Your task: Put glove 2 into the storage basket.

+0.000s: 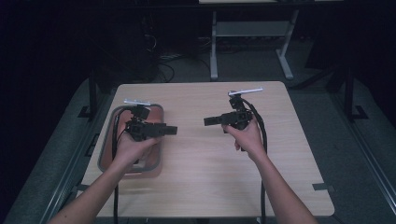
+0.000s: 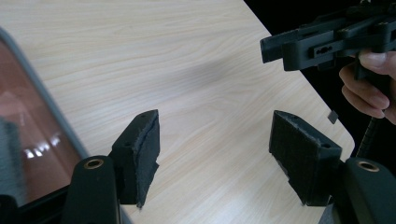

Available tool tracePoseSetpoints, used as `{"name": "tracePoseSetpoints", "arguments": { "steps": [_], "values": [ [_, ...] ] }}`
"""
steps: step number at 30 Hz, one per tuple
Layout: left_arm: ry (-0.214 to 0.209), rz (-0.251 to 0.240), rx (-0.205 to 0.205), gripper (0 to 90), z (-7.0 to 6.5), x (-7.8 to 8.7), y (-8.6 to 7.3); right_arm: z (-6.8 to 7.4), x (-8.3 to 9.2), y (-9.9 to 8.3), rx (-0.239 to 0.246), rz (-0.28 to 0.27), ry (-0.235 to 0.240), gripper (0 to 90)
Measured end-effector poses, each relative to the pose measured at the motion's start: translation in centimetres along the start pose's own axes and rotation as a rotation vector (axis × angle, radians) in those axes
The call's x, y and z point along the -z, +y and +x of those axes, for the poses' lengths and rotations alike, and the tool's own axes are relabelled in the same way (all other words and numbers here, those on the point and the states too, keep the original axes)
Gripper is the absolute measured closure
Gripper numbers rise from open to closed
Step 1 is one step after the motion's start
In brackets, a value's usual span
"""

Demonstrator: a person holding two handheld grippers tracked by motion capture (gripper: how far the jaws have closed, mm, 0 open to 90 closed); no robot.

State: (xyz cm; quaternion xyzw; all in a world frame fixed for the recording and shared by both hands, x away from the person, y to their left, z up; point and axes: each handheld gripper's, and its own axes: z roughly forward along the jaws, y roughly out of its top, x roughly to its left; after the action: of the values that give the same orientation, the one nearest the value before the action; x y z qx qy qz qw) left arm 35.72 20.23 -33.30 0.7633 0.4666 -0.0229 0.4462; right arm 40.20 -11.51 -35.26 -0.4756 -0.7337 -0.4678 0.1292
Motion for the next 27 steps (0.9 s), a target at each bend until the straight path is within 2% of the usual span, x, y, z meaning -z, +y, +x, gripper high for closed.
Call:
{"name": "tracePoseSetpoints", "arguments": {
  "steps": [19,27],
  "values": [
    [-0.037,0.028,-0.05,28.8,-2.7,-3.4,0.6,-2.9,3.0,-2.1,-0.042,-0.012,-0.047,51.0],
    [-0.059,0.036,-0.053,28.6,-3.7,-4.8,0.4,-4.1,4.1,-3.3,-0.071,-0.025,-0.058,50.9]
  ]
}}
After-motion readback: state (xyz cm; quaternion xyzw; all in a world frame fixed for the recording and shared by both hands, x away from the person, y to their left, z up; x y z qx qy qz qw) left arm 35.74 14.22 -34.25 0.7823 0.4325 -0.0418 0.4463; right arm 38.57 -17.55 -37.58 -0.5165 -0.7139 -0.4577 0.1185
